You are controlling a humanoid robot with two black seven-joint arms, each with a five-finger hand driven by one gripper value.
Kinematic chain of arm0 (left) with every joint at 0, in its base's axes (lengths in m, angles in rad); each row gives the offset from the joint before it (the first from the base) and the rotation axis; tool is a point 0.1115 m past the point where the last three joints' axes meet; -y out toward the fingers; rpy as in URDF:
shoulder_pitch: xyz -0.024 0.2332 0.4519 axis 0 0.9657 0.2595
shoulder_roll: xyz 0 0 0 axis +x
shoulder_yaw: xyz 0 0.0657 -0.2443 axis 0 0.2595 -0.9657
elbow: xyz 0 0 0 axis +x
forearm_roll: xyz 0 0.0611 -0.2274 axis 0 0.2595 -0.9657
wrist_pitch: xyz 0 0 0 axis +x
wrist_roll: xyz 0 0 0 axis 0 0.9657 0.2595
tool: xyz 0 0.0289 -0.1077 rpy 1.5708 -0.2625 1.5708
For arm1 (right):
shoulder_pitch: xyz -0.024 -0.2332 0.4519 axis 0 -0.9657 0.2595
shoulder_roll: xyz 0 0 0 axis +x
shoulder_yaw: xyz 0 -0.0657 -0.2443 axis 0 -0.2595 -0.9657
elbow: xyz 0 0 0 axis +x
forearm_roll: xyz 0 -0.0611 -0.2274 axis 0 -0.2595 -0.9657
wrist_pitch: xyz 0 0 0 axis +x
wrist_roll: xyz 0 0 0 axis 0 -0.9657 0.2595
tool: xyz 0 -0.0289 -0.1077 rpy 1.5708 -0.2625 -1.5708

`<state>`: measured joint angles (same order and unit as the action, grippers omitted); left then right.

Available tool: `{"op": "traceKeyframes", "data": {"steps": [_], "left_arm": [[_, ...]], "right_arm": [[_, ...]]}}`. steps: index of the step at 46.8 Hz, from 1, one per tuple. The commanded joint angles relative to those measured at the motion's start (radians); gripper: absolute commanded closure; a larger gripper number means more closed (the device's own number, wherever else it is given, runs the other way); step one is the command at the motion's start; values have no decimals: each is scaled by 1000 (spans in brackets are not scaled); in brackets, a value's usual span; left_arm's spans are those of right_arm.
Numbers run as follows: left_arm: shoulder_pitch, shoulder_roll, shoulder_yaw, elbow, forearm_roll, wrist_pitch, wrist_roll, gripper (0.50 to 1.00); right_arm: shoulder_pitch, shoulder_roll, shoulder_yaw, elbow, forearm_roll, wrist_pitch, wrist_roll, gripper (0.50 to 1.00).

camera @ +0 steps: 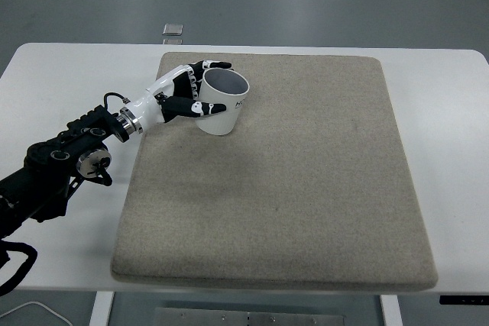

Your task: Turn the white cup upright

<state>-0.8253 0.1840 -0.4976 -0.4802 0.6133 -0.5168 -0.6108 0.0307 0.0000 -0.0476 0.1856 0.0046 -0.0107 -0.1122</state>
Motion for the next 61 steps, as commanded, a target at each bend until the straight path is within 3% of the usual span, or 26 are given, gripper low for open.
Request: {"op": "traceKeyframes", "data": {"steps": [1, 6, 34, 49, 61], "left_arm": [[0, 0, -1, -1, -3, 0, 0, 534], [0, -1, -2, -3, -4, 0, 0, 506], [-20, 12, -5, -28, -92, -17, 0, 504], [-70, 31, -96, -17, -148, -77, 0, 504], [-184, -9, -90, 170, -233, -69, 0, 506]], "right_arm": [[0, 0, 0, 0, 0, 0, -1, 570], [0, 0, 0, 0, 0, 0, -1, 570], [0, 0, 0, 0, 0, 0, 0, 570], [0, 0, 0, 0, 0, 0, 0, 570], [0, 0, 0, 0, 0, 0, 0, 570]]}}
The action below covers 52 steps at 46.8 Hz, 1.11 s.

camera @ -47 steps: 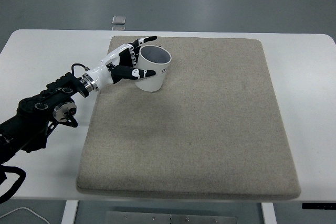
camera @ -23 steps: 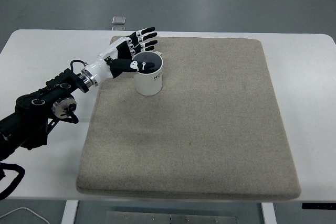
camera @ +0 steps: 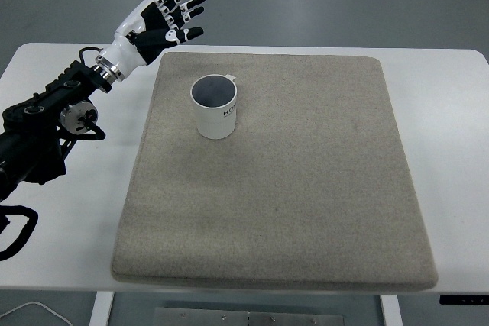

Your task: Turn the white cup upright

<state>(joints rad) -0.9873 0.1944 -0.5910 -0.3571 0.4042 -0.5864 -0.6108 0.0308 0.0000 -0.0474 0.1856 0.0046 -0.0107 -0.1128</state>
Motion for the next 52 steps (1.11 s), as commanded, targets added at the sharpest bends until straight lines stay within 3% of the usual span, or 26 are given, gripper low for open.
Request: {"op": "traceKeyframes", "data": {"steps": [1, 7, 21, 26, 35, 44, 52], "left_arm": [[-25, -30, 6, 58, -33, 0, 0, 506], [-36, -52, 7, 104, -84, 19, 0, 510], [-45, -73, 5, 104, -295, 183, 2, 510], [-45, -87, -1, 104, -330, 231, 71, 510], [-45, -105, -3, 104, -502, 257, 269, 506], [-45, -107, -6, 101, -582, 300, 319, 506], [-45, -107, -36, 104, -709, 301, 413, 506]], "right_arm": [[0, 0, 0, 0, 0, 0, 1, 570], [0, 0, 0, 0, 0, 0, -1, 570], [0, 0, 0, 0, 0, 0, 1, 570], [0, 0, 1, 0, 0, 0, -1, 570], [0, 0, 1, 0, 0, 0, 1, 570], [0, 0, 1, 0, 0, 2, 1, 570], [0, 0, 3, 2, -2, 6, 1, 570]]}}
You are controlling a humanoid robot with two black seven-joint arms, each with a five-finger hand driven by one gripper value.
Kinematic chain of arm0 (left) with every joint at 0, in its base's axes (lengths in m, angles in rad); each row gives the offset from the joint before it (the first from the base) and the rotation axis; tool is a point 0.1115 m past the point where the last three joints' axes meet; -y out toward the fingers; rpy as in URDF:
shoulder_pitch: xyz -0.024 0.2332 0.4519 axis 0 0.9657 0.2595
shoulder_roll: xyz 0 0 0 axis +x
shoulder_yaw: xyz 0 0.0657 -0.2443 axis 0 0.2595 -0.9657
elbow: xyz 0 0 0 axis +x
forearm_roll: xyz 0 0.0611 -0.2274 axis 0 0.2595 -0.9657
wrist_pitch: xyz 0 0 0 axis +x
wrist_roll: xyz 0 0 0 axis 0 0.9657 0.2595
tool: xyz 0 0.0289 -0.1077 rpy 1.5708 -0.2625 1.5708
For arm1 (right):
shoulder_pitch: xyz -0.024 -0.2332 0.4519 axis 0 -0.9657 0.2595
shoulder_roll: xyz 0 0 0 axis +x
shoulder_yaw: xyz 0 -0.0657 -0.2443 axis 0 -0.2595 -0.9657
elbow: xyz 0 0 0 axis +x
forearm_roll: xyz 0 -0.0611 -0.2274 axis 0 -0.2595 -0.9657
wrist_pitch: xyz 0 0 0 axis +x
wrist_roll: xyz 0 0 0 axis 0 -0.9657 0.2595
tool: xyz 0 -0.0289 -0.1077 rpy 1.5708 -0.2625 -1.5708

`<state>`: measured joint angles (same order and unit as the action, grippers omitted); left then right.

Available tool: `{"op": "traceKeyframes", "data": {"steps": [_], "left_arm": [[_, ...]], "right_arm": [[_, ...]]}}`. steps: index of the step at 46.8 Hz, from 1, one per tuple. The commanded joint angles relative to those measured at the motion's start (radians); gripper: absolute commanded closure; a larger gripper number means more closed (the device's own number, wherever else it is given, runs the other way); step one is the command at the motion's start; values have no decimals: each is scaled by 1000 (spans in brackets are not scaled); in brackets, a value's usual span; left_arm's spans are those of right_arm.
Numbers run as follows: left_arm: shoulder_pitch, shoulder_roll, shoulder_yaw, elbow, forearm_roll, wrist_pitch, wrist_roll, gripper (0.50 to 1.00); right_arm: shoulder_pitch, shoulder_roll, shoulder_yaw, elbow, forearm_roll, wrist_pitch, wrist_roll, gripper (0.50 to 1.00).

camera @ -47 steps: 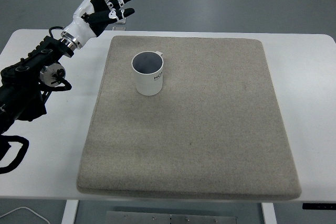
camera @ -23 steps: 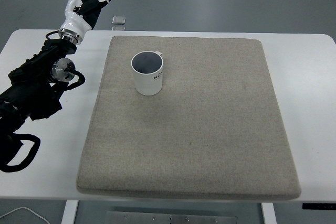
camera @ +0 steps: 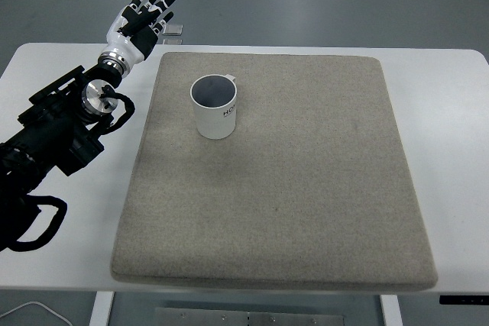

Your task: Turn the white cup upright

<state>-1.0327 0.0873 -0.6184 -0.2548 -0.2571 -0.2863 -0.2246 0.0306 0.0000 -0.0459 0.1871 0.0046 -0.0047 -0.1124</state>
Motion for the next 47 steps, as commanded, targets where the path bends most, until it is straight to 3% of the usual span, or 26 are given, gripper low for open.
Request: {"op": "traceKeyframes", "data": {"steps": [1, 17, 47], "left_arm": [[0, 0, -11, 2, -57, 2, 34, 506], [0, -20, -152, 2, -102, 36, 80, 506], [14, -35, -162, -1, -105, 48, 77, 506]], "right_arm": [[0, 0, 1, 0, -2, -1, -1, 570], [0, 0, 3, 0, 0, 2, 0, 570], [-6, 0, 3, 0, 2, 5, 2, 570]]}}
